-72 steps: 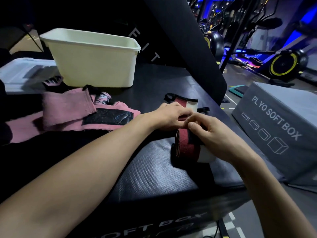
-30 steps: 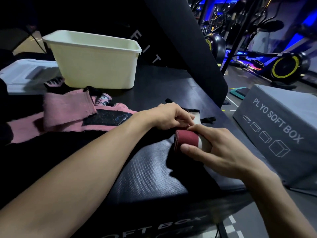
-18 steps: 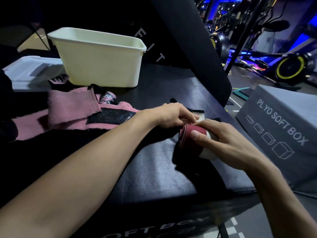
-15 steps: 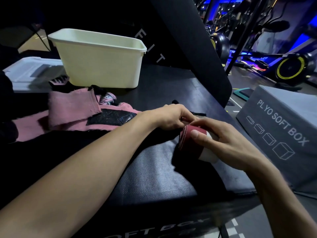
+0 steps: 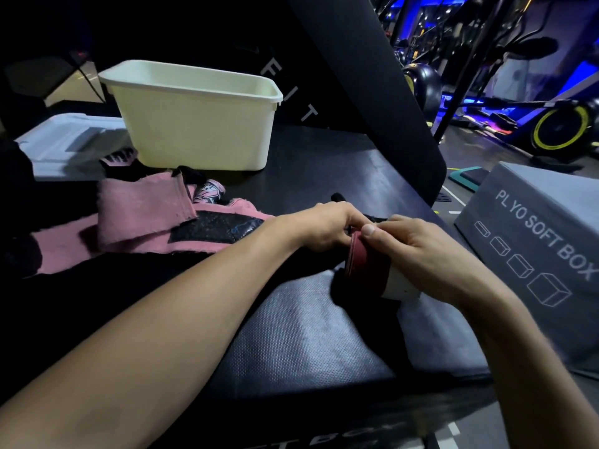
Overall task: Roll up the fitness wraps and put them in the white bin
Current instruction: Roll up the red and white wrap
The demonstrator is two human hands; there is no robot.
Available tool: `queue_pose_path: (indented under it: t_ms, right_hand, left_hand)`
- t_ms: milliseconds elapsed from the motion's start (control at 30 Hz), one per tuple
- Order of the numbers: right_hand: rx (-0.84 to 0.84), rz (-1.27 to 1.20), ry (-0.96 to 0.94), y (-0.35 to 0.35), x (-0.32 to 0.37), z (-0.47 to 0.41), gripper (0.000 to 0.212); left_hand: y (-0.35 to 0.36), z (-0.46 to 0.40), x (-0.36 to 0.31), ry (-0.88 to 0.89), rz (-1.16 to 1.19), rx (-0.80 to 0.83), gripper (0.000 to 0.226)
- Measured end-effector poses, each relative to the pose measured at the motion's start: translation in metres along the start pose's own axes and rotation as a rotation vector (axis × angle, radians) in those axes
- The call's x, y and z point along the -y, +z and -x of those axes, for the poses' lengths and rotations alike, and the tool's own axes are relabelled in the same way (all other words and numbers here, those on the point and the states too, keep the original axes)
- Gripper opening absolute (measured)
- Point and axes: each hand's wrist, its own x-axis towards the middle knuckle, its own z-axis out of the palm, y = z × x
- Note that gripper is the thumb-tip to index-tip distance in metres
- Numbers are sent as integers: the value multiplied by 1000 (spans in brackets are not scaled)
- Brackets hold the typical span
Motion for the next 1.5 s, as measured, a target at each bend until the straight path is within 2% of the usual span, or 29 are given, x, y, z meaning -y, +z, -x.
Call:
queue_pose_path:
  t_ms: [233, 400, 433, 500, 600, 733, 767, 900, 1000, 1067, 1333, 1500]
  right_hand:
    - [84, -180, 129, -2, -12, -7, 41]
    - [-102, -241, 139, 2, -10, -10, 54]
    - [-127, -244, 115, 4, -9, -11, 50]
    - [-239, -165, 44, 10, -9, -13, 36]
    - [-387, -73, 2, 12, -10, -12, 37]
    - [-507, 60, -76, 12, -9, -5, 37]
    - [-517, 96, -113, 12, -9, -3, 39]
    - [-419, 180, -185, 11, -16, 15, 51]
    - [-223, 250, -164, 13, -24, 28, 79]
    - [-163, 284, -137, 15, -25, 29, 91]
    - [-126, 446, -181, 9, -19, 21, 81]
    - [-143, 421, -155, 7, -12, 26, 72]
  left_hand:
    - [0, -2, 2, 21, -22, -23, 32]
    - [1, -5, 4, 25, -10, -47, 38]
    - [0, -5, 4, 33, 8, -53, 38]
    - [-1, -3, 5, 47, 24, -70, 40]
    - [-1, 0, 3, 81, 24, -104, 39]
    - [0, -2, 3, 68, 26, -149, 21]
    - [0, -4, 4, 54, 12, -155, 25]
    - [5, -10, 8, 61, -18, -165, 39]
    - [3, -12, 7, 29, -11, -156, 38]
    - [1, -11, 5, 15, -17, -146, 38]
    - [-6, -3, 0, 18, -35, -57, 64]
    - [-8, -1, -4, 16, -66, -26, 66]
